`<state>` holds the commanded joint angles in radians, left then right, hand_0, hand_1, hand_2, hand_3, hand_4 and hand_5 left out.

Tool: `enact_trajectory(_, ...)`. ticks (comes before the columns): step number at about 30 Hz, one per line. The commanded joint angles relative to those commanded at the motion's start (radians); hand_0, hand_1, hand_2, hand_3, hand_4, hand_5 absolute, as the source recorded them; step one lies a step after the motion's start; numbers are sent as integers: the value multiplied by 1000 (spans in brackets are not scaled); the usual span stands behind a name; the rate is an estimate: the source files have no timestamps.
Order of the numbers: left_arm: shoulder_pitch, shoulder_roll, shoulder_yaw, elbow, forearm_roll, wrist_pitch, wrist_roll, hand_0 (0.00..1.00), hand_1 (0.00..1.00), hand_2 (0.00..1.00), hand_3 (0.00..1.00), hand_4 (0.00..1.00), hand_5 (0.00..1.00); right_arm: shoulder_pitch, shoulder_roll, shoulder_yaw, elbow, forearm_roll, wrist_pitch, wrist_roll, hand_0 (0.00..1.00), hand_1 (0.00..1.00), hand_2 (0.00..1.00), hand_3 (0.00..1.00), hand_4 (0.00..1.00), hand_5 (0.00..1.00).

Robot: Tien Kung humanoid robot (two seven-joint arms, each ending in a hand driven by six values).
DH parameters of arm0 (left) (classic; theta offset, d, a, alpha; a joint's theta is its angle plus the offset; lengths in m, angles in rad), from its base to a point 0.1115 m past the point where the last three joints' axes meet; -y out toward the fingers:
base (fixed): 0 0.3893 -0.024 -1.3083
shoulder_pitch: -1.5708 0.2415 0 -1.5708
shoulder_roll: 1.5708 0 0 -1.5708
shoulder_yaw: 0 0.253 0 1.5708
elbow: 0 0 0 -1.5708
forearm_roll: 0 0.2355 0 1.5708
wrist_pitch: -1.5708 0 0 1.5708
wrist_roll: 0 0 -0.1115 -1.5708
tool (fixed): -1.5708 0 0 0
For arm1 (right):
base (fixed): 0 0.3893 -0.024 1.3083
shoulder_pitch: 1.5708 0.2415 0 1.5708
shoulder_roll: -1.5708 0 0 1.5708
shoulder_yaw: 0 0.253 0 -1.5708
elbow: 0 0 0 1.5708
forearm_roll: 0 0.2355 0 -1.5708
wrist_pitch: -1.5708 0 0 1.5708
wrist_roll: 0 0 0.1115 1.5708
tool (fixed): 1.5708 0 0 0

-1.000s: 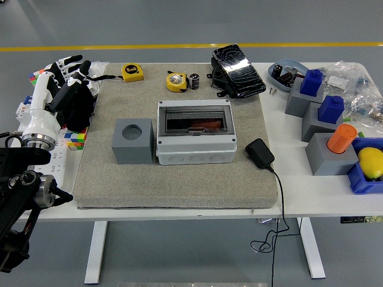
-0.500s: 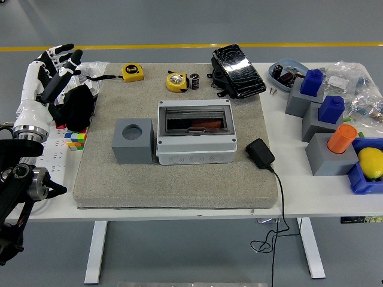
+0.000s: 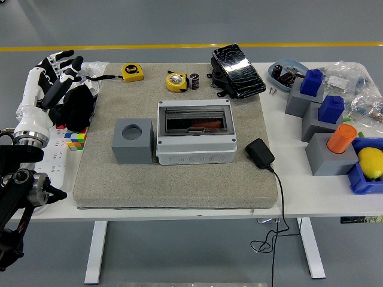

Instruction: Fetch the battery,place it into the box,close the lid of the box

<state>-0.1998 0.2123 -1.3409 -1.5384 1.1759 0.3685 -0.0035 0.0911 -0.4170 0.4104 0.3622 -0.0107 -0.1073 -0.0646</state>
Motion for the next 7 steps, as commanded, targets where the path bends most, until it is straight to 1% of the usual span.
enact_trajectory(7, 5, -3, -4, -2, 1, -4, 0, 570, 674, 685, 707, 958, 532, -14, 5, 9, -3, 0, 2, -1, 499, 624, 674, 603, 980, 555)
